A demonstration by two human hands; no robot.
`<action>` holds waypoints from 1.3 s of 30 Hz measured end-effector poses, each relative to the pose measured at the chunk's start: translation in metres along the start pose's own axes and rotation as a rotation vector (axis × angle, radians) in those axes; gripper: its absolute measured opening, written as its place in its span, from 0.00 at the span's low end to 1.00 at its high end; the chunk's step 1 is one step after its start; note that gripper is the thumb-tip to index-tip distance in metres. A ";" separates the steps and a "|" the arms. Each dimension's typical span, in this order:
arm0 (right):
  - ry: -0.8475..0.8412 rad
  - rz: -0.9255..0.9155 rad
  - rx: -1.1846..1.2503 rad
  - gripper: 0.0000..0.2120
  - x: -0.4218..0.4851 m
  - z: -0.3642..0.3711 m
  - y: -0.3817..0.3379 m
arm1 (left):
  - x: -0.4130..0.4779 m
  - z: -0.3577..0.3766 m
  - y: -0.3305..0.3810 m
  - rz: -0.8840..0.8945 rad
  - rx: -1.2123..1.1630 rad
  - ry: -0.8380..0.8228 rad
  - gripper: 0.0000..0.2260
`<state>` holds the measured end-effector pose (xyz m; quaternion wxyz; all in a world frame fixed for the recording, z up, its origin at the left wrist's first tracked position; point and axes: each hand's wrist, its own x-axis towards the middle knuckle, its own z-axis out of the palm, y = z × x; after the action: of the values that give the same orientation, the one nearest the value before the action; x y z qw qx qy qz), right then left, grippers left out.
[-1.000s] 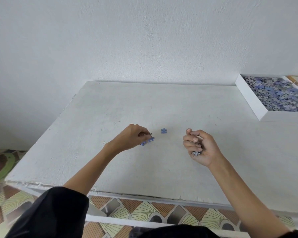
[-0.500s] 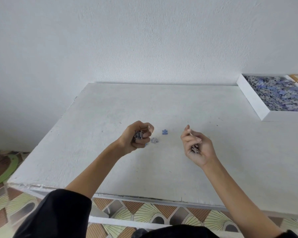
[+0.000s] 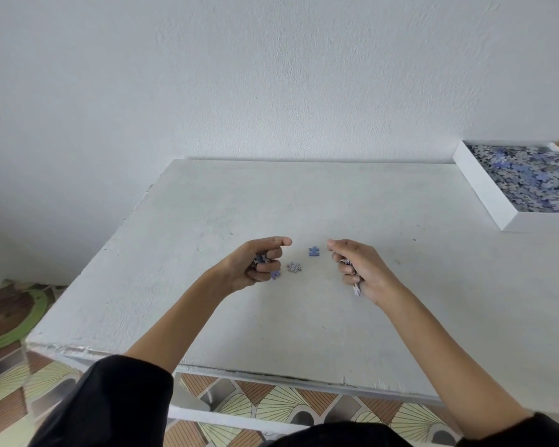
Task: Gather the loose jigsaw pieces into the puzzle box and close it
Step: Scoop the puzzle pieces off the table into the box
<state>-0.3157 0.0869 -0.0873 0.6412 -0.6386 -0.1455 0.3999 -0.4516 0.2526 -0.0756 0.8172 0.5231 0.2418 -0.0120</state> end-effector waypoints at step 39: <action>-0.121 -0.137 -0.294 0.12 -0.004 -0.037 0.006 | 0.008 -0.038 0.006 0.349 1.320 0.179 0.06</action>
<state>-0.2938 0.0572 -0.0970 0.5565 -0.6891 -0.2838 0.3674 -0.4577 0.2895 -0.0863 0.2942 0.9416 0.1627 0.0182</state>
